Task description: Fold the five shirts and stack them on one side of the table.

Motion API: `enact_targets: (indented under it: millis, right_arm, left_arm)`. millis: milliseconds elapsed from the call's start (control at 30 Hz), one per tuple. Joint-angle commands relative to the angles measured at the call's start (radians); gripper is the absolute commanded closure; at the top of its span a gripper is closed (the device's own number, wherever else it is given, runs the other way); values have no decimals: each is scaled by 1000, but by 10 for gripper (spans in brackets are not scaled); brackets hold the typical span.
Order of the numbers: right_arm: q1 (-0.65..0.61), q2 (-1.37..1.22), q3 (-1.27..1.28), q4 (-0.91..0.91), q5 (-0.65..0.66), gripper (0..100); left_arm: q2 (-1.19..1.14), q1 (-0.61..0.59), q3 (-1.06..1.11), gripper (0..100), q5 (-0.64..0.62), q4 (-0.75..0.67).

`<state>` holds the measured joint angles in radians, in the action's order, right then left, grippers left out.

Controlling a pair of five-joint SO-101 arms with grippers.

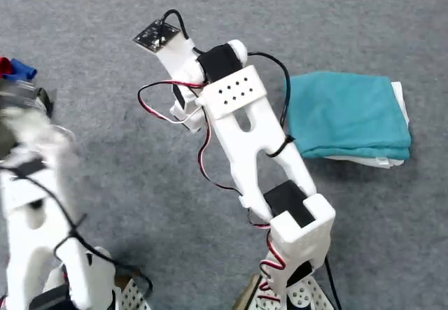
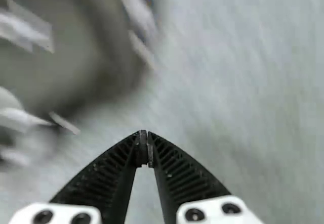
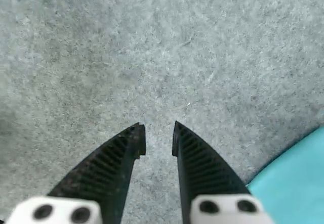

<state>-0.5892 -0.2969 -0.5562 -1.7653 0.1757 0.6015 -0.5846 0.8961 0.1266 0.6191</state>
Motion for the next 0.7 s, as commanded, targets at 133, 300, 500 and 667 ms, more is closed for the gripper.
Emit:
enact_targets:
  millis: [133, 300, 500, 667]
  right_arm:
    - [-15, 61, -36, 12, -5, 896]
    - [-15, 61, -36, 9, -5, 896]
    - [-15, 61, -36, 8, -5, 896]
    - [-15, 61, -36, 12, -5, 896]
  left_arm:
    - [-119, -293, -327, 976, 38, -204]
    - [-389, -313, -417, 827, 6, -238]
    - [-766, -370, -626, 812, -23, -169]
    - [-984, -373, -827, 861, -25, -17]
